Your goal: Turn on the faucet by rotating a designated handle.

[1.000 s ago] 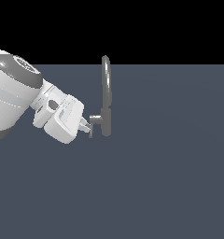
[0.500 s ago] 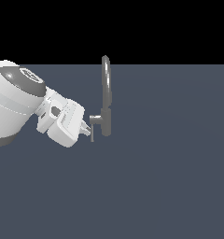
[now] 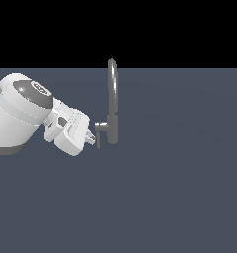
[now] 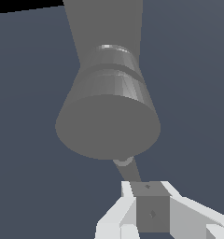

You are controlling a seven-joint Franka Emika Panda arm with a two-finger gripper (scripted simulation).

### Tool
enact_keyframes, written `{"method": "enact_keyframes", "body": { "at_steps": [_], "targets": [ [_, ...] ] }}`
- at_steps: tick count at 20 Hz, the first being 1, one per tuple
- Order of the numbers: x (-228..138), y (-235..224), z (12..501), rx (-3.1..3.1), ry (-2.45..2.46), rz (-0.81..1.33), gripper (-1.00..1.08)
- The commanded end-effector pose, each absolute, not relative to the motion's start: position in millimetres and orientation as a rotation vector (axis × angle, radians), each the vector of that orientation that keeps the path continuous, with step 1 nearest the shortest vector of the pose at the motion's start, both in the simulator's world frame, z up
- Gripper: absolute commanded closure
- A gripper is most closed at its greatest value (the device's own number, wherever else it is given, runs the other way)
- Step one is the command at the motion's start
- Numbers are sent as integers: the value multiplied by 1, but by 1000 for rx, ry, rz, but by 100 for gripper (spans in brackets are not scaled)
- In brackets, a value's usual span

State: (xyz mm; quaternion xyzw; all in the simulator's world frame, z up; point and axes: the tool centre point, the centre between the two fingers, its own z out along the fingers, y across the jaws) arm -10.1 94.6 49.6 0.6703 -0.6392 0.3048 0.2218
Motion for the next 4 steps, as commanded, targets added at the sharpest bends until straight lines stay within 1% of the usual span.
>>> {"method": "enact_keyframes", "body": {
  "at_steps": [1,4],
  "targets": [
    [-13,77,31,1817,-1754,818,108],
    [-9,76,24,1814,-1753,813,108]
  ]
}}
